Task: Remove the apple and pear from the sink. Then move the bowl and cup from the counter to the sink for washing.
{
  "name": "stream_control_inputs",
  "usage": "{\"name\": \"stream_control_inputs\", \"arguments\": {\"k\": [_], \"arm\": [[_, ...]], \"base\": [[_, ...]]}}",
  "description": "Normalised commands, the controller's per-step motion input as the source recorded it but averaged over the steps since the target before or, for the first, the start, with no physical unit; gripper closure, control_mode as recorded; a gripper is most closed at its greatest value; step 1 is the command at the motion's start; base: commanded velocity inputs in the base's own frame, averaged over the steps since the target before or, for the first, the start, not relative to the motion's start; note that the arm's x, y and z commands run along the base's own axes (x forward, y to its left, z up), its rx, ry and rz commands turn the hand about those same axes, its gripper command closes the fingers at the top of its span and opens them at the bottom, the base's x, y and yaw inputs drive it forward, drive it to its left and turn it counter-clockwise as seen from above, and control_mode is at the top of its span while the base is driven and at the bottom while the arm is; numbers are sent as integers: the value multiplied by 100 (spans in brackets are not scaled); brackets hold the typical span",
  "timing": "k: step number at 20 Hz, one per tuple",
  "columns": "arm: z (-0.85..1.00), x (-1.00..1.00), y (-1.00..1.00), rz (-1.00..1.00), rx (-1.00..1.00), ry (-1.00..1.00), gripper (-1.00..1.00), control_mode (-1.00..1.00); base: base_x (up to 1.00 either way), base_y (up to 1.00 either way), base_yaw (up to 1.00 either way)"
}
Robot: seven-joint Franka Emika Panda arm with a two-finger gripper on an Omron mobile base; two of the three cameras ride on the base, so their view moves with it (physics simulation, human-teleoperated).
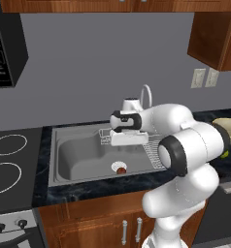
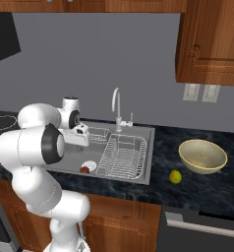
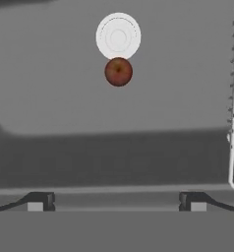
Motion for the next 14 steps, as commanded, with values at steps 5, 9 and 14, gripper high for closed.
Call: {"name": "stream_control_inputs", "arguments": {"k": [5,9,14], "arm": [[-17,5,-7,0,0,0,-100,-100],[-20,0,-2,0,0,0,-100,-100],[-19,0,0,0,0,0,-100,-100]], "base": [[0,0,0],[0,0,0],[0,0,0]]}}
